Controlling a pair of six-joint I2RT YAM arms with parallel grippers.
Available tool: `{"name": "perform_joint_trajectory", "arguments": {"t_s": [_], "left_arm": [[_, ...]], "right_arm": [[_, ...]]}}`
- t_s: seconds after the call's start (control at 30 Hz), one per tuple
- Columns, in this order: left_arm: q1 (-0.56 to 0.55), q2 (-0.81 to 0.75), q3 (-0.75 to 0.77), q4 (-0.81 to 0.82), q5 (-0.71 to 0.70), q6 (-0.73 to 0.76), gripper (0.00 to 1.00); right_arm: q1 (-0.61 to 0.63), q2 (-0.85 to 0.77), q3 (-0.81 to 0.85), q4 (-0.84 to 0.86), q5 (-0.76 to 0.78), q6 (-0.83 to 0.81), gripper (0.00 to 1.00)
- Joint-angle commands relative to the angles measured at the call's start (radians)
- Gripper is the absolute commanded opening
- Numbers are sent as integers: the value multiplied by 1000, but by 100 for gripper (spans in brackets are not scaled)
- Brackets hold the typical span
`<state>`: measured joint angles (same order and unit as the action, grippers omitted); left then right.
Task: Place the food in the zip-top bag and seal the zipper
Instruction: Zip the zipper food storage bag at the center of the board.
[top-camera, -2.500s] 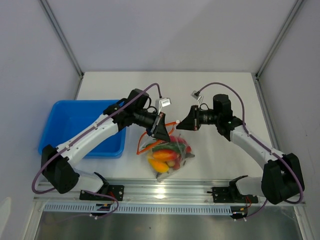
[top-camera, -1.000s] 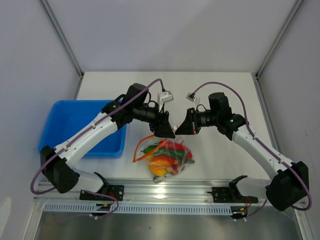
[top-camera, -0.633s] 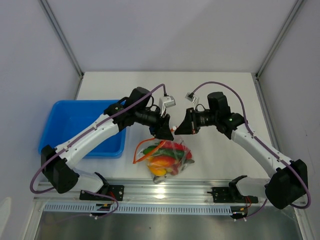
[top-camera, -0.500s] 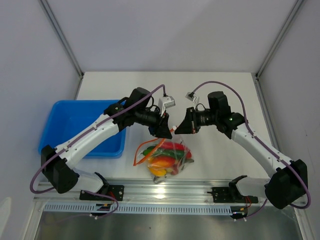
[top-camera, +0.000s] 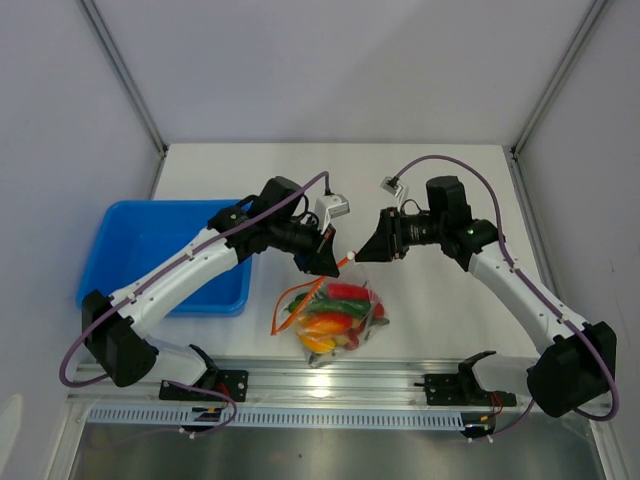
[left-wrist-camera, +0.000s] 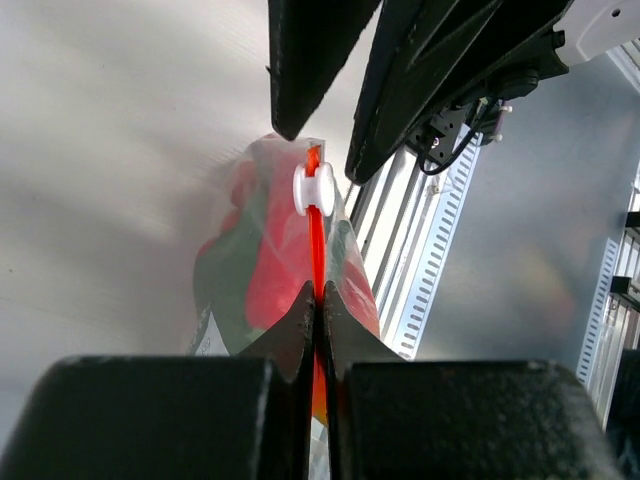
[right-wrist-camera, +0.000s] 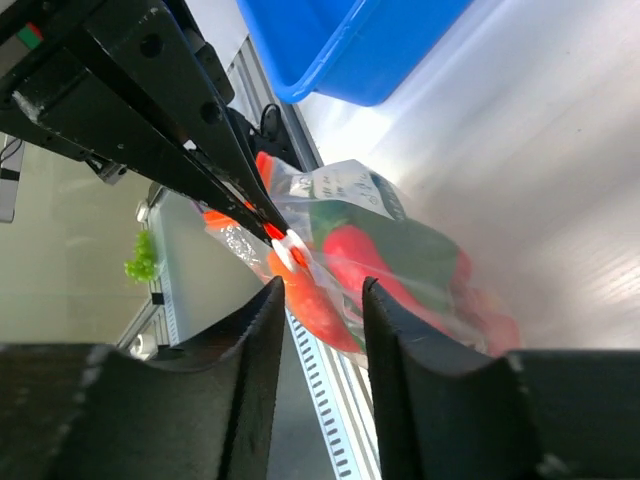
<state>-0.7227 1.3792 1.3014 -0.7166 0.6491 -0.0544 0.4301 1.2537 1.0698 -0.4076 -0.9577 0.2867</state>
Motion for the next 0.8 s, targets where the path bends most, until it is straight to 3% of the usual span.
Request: {"name": "perform_joint_trajectory", "arguments": {"t_s": [0.0, 0.17, 0.27, 0.4, 0.57, 0.73, 0.77], "left_arm": [[-9, -20, 32, -4, 20, -12, 1], [-7, -31, 24, 12, 52, -12, 0], [-9, -31, 10, 23, 72, -15, 0], [-7, -25, 9, 31, 81, -16, 1], [-7, -22, 6, 29, 90, -9, 1], [-9, -23, 2, 42, 96, -10, 1], [-7, -23, -5, 42, 95, -10, 1]], "right_arm": [[-14, -19, 9, 15, -44, -28, 41], [-14, -48, -111, 226, -141, 78, 44], [-7, -53, -142, 256, -136, 68, 58], [-2, -34, -148, 269, -151, 54, 61], [13, -27, -160, 311, -164, 78, 47], [24, -14, -197, 475, -200, 190, 32], [25, -8, -194, 471, -200, 189, 22]]}}
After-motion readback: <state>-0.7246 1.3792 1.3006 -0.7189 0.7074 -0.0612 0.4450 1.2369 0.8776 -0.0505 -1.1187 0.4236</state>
